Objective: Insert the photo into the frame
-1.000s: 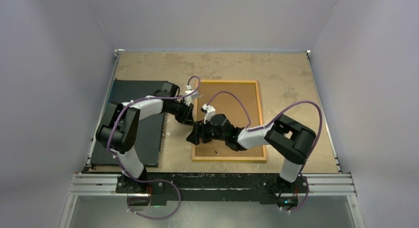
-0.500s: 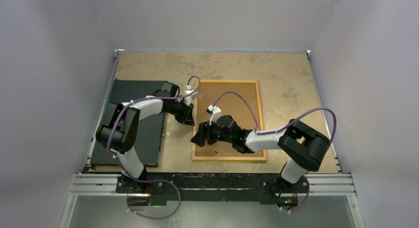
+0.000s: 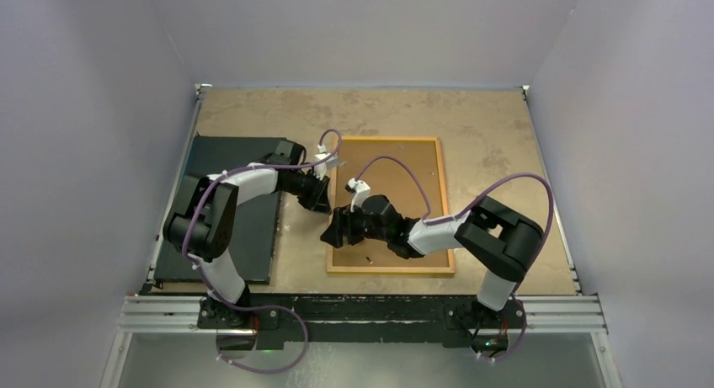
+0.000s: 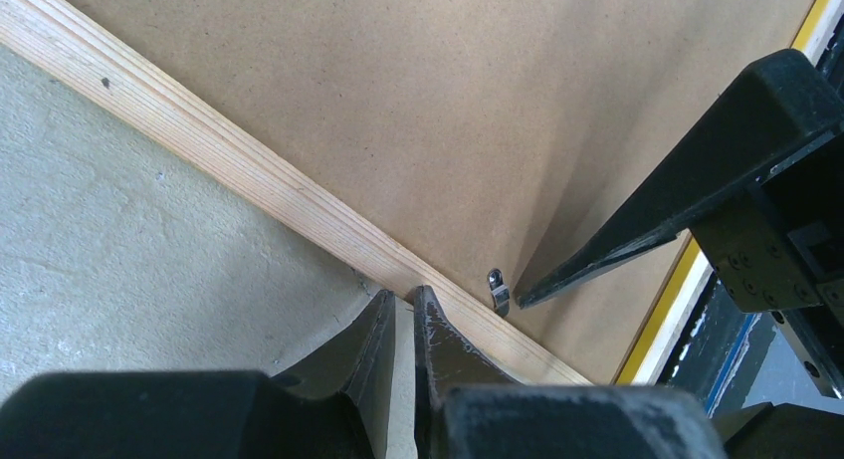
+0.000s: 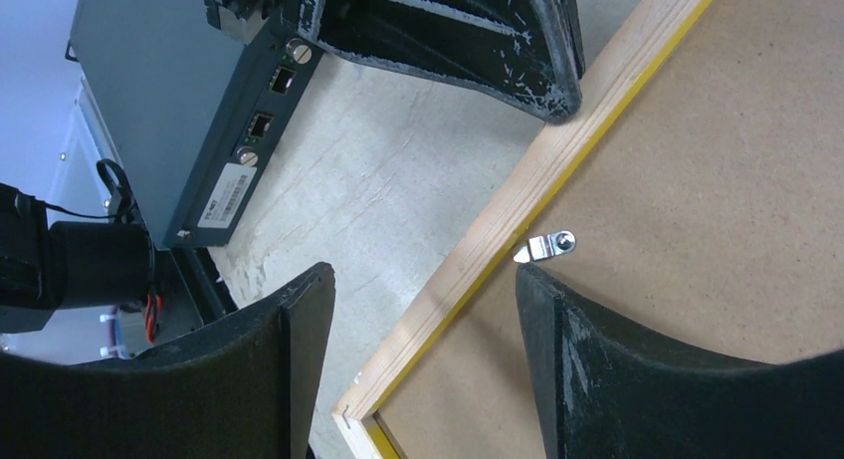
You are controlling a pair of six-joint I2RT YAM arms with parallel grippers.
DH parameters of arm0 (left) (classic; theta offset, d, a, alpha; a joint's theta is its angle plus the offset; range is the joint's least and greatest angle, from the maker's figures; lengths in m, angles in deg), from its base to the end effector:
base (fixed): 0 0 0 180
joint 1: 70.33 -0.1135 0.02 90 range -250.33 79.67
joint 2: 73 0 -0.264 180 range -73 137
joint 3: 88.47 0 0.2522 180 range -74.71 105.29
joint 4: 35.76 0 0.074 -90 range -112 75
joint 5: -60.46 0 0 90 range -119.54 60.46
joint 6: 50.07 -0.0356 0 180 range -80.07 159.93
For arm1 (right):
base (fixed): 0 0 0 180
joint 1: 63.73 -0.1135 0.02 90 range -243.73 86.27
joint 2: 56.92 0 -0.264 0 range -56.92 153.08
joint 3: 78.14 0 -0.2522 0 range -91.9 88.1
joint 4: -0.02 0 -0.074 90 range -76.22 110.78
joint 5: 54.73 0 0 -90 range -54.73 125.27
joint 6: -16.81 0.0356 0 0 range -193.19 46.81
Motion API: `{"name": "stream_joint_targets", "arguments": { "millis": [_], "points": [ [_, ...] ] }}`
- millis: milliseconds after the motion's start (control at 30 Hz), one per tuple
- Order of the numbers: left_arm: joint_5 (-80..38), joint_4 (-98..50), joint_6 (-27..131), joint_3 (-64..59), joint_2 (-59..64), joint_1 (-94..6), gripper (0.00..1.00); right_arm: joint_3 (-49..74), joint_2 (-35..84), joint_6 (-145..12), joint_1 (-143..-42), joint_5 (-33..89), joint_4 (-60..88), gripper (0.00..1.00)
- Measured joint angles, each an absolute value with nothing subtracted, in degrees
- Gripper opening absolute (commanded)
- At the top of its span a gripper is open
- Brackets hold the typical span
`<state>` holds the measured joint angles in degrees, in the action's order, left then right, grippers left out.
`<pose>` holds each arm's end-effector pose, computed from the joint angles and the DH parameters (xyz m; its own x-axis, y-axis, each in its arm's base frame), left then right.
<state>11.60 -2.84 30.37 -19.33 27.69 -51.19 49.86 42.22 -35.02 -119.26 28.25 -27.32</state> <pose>0.3016 -0.1295 0.1500 -0.7551 0.3945 -0.5236 0.6492 0.5608 -0.5138 0.1868 0.2798 0.1522 -0.6966 0.0690 -0.7141 -0.5760 0.5397 0.6140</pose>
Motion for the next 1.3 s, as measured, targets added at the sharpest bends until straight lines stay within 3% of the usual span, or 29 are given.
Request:
{"name": "stream_joint_targets", "arguments": {
  "millis": [800, 1300],
  "points": [
    [11.4, -2.8, 29.9, -19.3, 27.5, -51.2, 0.08, 47.6, 45.3, -35.5, -119.3, 29.7, -29.2, 0.65],
    [11.3, -2.7, 29.8, -19.3, 27.4, -51.2, 0.07, 51.7, 40.1, -35.7, -119.3, 29.8, -27.5, 0.68]
  ]
}}
